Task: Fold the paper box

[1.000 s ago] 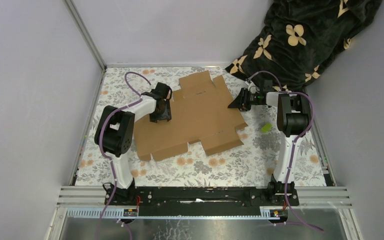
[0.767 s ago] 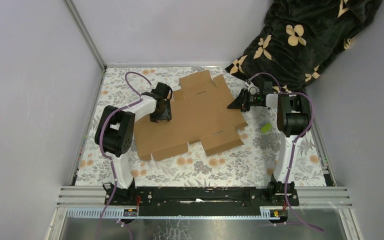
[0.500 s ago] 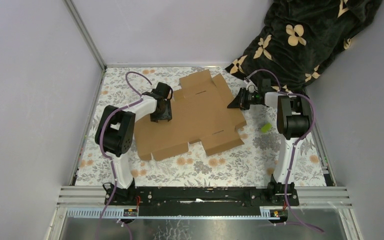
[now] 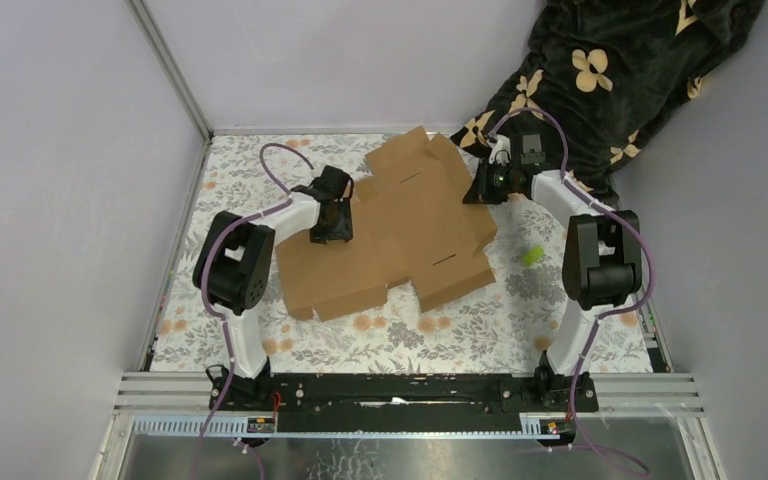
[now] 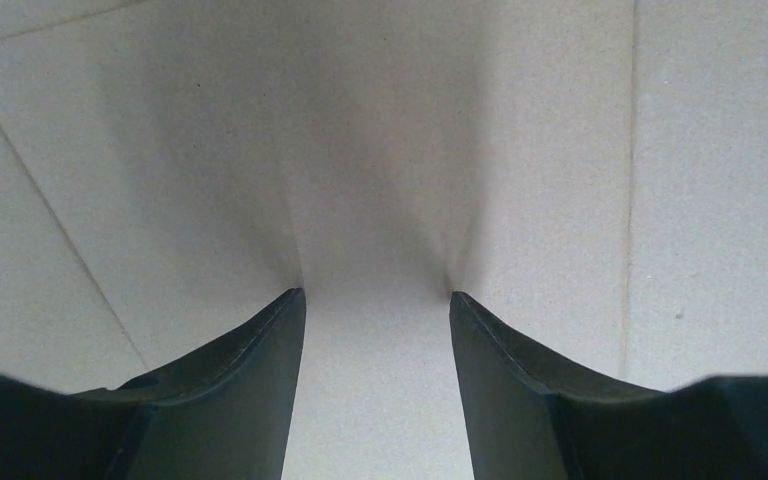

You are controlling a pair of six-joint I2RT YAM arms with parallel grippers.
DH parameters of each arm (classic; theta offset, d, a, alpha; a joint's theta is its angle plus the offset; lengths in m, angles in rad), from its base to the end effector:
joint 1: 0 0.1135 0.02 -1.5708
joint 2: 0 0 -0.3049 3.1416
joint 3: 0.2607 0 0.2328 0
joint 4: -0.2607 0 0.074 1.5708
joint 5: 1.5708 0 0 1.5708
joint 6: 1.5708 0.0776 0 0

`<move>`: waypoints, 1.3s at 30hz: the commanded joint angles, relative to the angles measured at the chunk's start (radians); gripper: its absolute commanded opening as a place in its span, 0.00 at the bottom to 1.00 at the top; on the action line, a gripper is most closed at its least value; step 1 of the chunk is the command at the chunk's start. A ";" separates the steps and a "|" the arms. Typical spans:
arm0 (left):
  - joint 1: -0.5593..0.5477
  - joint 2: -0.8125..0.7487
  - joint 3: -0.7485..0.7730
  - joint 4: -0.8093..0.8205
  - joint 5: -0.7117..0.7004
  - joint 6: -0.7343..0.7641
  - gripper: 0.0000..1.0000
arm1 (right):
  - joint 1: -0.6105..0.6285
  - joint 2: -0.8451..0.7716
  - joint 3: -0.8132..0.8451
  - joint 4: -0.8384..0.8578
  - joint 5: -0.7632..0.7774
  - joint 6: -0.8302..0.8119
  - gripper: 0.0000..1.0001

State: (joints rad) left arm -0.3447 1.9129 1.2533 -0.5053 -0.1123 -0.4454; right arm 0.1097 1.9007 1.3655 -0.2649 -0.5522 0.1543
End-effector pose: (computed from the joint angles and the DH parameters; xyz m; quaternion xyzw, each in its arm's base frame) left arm 0.3761 -0.1258 0.1715 -0.0605 0.9761 -0.0267 0.2069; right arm 0.4333 0.0887 0.2384 -0.0826 0.8936 0.2980 0.3253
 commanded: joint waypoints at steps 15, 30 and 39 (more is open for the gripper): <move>-0.172 0.060 -0.043 0.180 0.094 -0.117 0.61 | 0.165 -0.222 0.102 -0.234 0.510 -0.136 0.14; -0.279 0.139 -0.036 0.315 0.135 -0.165 0.61 | 0.365 -0.282 0.082 -0.282 0.953 -0.233 0.12; -0.295 0.159 -0.052 0.355 0.145 -0.171 0.61 | 0.465 -0.236 0.067 -0.305 1.193 -0.301 0.13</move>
State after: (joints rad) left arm -0.6136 1.9862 1.2465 -0.1261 -0.0654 -0.5735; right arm 0.5343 1.6402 1.4441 -0.5415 0.5209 -0.1184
